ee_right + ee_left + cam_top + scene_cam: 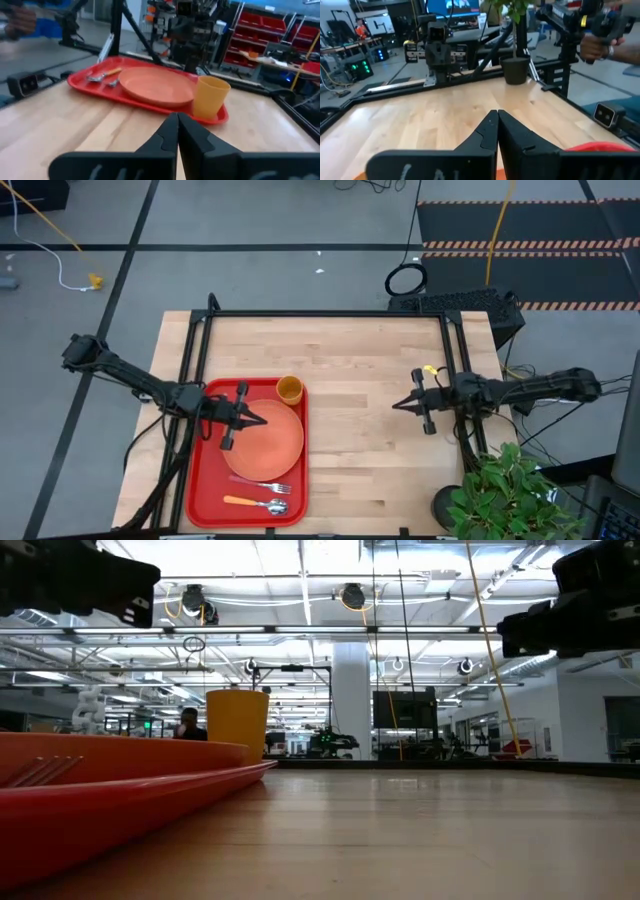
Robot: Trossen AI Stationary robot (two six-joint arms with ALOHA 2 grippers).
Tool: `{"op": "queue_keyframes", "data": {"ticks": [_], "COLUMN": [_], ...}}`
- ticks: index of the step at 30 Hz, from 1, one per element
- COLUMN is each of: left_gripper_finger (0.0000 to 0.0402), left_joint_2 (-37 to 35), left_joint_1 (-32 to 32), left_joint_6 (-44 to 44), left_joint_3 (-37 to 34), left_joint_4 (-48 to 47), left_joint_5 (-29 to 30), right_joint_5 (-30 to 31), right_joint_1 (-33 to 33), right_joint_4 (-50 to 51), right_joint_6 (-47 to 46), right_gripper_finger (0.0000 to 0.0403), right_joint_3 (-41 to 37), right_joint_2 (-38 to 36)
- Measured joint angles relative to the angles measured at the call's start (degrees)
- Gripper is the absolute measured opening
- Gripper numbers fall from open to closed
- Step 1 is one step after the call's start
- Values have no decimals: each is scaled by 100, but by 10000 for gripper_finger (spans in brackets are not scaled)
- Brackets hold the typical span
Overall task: Pick and place plate/cup/fork/spoon on tray
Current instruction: Return to Home Position
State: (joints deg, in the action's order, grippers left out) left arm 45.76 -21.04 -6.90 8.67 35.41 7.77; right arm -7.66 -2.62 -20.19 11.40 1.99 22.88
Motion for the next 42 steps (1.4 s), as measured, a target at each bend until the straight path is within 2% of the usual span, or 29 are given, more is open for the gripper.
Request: {"op": "queue_keyframes", "data": {"ticks": [6,9,17,20,24,29,32,36,42], "left_gripper_finger": [6,12,4,10,13,4,10,4,12], "left_joint_2": [-94,-92,-92,-98,-251,-575,-741,-1003,-1279], "left_joint_1": [-2,-2,-4,-21,-96,-90,-81,-32,63], "left_joint_6": [63,128,127,21,-229,-205,-317,-413,-489], "left_joint_3": [-141,-141,-141,-141,-141,-163,-340,-817,-814], "left_joint_4": [279,265,261,228,35,-517,-408,192,49], "left_joint_5": [4,13,24,-24,-233,-213,-212,-204,-203], "right_joint_5": [-655,-745,-382,17,4,13,15,15,169], "right_joint_1": [492,693,940,938,919,877,877,877,895], "right_joint_4": [-24,-124,-127,-99,150,423,418,447,627], "right_joint_6": [-175,-259,-718,-898,-992,-917,-889,-855,-778], "right_gripper_finger": [0,0,0,0,0,0,0,0,0], "right_joint_3": [-87,-89,-100,-100,-104,-104,-109,-109,-111], "right_joint_2": [-1,-19,-272,-401,-541,-710,-804,-860,-926]}}
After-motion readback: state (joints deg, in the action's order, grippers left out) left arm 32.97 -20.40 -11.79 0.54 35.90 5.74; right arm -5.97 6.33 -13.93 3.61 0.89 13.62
